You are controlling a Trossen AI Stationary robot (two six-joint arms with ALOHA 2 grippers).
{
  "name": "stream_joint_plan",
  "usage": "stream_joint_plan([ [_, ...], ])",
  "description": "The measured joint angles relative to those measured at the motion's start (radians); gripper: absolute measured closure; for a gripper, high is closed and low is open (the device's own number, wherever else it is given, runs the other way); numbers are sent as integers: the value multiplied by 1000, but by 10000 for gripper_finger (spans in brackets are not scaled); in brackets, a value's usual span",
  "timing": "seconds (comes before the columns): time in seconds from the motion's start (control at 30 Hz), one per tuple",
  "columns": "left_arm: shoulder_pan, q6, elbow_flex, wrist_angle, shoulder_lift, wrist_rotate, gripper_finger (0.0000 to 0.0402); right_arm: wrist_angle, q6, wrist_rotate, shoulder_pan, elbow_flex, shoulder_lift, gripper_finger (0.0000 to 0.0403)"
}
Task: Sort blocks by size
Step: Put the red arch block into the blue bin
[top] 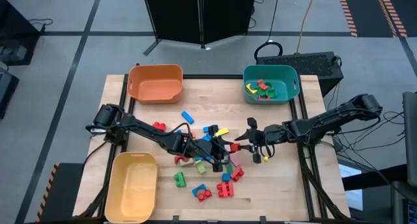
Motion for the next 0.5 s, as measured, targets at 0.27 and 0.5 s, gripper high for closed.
stream_joint_plan([
  [0.27,6,-28,0,-1,0,-2,277,7,-7,-2,0,0,3,375],
  [0.5,13,-79,1,-1,0,-6,221,3,-8,-2,-1,0,3,388],
])
